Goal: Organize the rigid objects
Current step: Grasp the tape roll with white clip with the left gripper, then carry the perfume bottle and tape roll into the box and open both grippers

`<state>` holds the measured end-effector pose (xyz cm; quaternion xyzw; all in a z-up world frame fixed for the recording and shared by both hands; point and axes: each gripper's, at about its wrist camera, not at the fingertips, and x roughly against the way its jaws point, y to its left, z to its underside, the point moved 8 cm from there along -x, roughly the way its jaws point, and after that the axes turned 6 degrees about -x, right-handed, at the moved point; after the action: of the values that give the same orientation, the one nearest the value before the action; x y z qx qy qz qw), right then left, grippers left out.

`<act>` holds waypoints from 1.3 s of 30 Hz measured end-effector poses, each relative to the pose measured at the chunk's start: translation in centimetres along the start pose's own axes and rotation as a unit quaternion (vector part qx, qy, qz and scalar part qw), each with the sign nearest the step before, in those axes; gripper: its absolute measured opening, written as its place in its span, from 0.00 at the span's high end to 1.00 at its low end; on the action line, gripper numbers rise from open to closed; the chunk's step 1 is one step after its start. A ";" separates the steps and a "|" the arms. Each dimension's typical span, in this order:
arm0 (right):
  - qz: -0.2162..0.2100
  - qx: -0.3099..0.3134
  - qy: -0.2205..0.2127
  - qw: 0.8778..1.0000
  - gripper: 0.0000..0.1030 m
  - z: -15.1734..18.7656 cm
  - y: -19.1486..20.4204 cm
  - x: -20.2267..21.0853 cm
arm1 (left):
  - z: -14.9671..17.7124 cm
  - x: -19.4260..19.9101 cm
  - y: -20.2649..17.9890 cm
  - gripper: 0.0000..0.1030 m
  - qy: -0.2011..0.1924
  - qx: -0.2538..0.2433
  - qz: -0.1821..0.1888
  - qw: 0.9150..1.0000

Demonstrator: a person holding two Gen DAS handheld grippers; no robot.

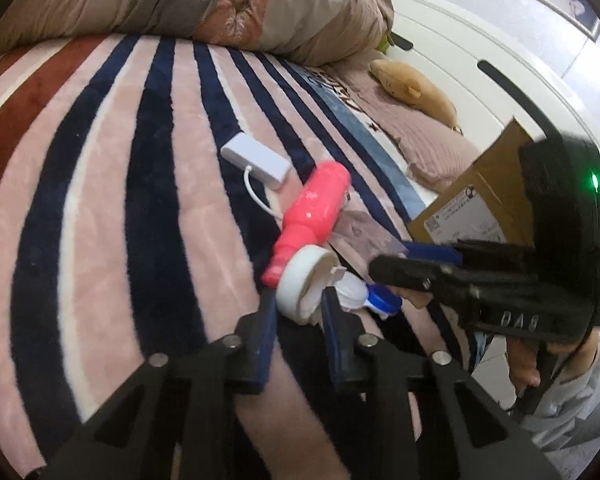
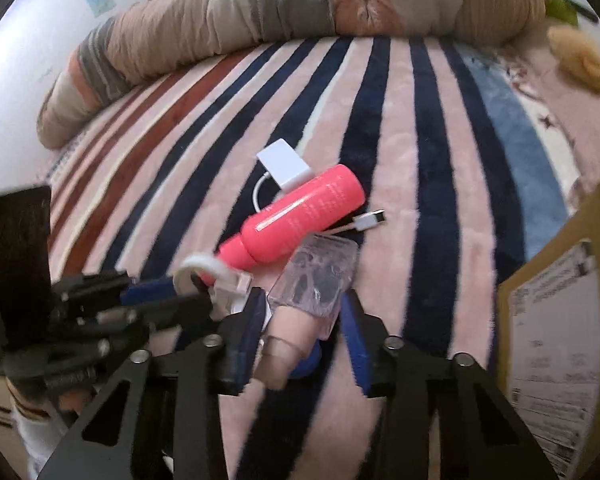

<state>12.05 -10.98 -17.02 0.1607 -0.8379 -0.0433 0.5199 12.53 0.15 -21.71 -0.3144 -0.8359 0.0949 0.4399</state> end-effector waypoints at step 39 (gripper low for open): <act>0.054 0.092 -0.083 0.991 0.73 1.8 1.2 3.5 | 1.2 3.2 3.2 0.63 -0.018 -0.029 -0.180 0.983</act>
<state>8.80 -11.16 -14.54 0.1583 -0.8861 0.0490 0.4328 11.65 4.79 -21.68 -0.1696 -0.8892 -0.0044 0.4250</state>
